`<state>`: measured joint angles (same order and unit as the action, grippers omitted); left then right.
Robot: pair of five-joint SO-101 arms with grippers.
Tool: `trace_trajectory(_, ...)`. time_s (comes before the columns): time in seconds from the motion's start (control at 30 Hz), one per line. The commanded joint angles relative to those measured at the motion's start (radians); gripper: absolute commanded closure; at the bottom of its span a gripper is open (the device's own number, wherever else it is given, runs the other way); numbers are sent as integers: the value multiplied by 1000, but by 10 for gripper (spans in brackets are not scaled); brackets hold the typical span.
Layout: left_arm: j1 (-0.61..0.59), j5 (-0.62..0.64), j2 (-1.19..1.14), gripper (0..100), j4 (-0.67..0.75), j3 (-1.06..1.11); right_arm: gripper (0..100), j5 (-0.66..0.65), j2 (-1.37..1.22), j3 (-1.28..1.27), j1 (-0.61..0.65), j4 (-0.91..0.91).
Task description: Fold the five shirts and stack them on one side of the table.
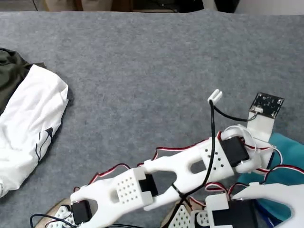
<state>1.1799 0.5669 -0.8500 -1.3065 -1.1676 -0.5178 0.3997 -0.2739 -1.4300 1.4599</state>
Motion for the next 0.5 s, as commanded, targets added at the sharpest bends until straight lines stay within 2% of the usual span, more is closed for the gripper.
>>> trace_trajectory(0.0, 0, -5, 7, 978, 21, -54, 983, -8, -2, -12, -19, -23)
trace_trajectory(0.07, 0, -5, 4, 943, 17, -54, 930, -2, -2, -18, -19, -26)
trace_trajectory(0.17, -5, 3, 2, 810, 2, -54, 786, -6, -2, -21, -19, -26)
trace_trajectory(0.27, -17, 20, 4, 788, -3, -54, 683, -6, 2, -19, -19, -25)
trace_trajectory(0.47, -66, 17, 15, 788, -14, -55, 674, -6, 5, -16, -19, -21)
